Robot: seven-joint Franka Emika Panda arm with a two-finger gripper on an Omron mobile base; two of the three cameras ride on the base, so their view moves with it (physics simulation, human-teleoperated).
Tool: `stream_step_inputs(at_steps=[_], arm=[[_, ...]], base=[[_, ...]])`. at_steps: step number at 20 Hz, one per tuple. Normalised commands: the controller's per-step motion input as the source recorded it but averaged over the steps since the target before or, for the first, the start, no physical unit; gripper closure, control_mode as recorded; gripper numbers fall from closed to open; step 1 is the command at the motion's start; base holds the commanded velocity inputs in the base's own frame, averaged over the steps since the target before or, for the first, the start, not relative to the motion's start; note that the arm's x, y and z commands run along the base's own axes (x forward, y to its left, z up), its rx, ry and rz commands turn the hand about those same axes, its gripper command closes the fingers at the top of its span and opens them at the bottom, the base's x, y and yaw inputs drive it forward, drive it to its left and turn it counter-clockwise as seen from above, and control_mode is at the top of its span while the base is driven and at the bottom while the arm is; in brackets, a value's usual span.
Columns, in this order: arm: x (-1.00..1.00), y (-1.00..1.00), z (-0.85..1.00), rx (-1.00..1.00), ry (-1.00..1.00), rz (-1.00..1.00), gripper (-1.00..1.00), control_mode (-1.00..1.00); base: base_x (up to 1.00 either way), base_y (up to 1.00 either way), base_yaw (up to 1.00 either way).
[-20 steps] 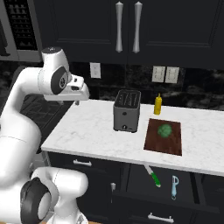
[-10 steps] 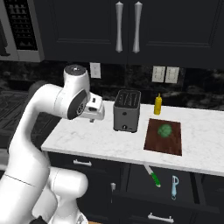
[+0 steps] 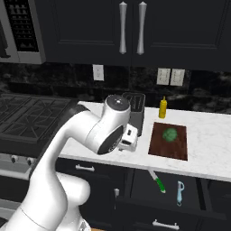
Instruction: Place the appropriate cutting tool for cutting the broccoli skin on the cutting board.
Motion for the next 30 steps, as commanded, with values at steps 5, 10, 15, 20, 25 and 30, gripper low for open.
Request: stream_step_inputs(at_steps=[5,10,15,20,25,30], arm=[[-0.44,-1.00,-0.25,0.05,0.07,-0.10,-1.00,-1.00],[-0.49,-0.95,-0.31,0.02,0.03,-0.10,-1.00,-1.00],[-0.15,-0.70,-0.17,0.00,0.02,-0.03,-1.00,-1.00],[0.13,-0.43,-0.17,-0.01,0.11,0.00,-1.00,-1.00],[0.10,-0.11,-0.38,-0.04,0.21,0.00,-1.00,-1.00],[0.03,0.00,-0.47,-0.01,0.17,0.00,-1.00,-1.00]], base=[[0.00,0.00,0.00],[0.00,0.00,0.00],[0.00,0.00,0.00],[0.00,0.00,0.00],[0.00,0.00,0.00],[0.00,0.00,0.00]])
